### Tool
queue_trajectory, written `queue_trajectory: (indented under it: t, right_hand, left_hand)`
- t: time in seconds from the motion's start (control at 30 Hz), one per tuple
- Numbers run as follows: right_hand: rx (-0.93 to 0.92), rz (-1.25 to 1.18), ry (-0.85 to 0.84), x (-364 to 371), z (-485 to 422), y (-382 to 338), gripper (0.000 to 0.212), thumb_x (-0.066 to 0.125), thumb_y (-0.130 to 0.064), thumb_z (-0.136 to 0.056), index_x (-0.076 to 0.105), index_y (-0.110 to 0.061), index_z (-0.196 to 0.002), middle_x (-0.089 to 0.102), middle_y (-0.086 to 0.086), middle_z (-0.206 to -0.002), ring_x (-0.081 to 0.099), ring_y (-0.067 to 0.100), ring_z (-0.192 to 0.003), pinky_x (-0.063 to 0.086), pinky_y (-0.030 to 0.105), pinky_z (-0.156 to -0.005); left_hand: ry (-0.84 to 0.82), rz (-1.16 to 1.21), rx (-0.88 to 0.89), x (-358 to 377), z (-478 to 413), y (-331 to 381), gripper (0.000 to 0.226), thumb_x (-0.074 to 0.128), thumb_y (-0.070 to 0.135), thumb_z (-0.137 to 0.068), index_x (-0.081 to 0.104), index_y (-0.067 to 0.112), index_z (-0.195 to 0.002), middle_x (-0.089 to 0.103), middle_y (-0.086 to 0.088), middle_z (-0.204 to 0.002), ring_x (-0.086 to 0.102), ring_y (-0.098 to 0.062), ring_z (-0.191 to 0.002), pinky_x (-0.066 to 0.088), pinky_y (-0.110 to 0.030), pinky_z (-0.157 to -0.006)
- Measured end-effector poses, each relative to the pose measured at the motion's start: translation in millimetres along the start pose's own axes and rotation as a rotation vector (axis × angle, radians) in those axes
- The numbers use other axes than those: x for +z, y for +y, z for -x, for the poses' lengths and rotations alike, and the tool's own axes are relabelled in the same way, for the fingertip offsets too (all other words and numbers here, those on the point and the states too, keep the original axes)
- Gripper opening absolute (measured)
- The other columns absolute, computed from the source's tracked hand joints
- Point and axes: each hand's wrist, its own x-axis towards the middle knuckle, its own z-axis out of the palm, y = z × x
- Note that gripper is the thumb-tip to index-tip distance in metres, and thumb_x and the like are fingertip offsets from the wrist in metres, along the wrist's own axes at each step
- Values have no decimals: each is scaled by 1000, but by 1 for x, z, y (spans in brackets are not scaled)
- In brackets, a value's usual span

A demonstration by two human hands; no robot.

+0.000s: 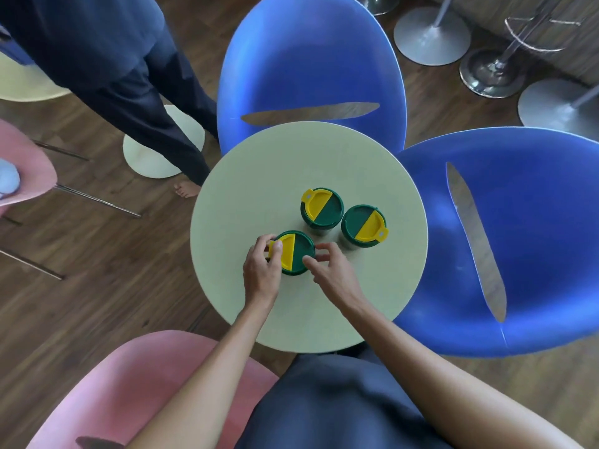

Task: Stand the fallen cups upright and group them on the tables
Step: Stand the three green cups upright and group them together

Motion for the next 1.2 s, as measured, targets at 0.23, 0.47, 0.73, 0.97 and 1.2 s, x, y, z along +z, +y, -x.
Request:
queue_trajectory:
  t: [0.23,0.47,0.73,0.97,1.2]
  right_hand:
    - [-171,427,97,26,4,-6,86,72,-51,-75,27,-27,-144,33,6,-138,41,29,-120,44,42,-98]
    - [-236,780,110,39,-2,-8,95,69,-61,-73,18,-34,-148,22,8,-150,34,33,-124,43,44,-94]
    - [-361,874,-54,22,-7,-19,93,78,-17,-64,29,-31,-143,29,12,-141,40,36,-111,48,38,-75]
    - [-716,1206,-187,-32,-7,-3,92,66,-2,-63,35,-36,-143,31,8,-152,34,35,-132,38,44,-99]
    - [-847,1274,-333,-63,-19,5,88,60,3,-75,32,-39,-148,16,1,-163,18,31,-147,29,46,-113]
  left_hand:
    - [-199,-88,162,-14,-78,60,29,60,30,-93,65,17,-118,61,-7,-118,62,-18,-95,44,-27,-85]
    - [-653,-256,198,16,-121,103,43,72,22,-85,65,22,-128,62,-10,-126,62,-22,-102,59,-31,-77]
    - [-662,-215,125,22,-128,101,44,76,12,-81,68,18,-123,66,-15,-120,68,-27,-101,61,-38,-79]
    - [-658,-173,85,24,-129,98,44,76,10,-81,69,19,-123,67,-13,-120,67,-27,-103,60,-37,-80]
    - [-652,-170,86,24,-127,98,44,75,10,-81,68,19,-124,67,-12,-118,67,-26,-101,59,-36,-80]
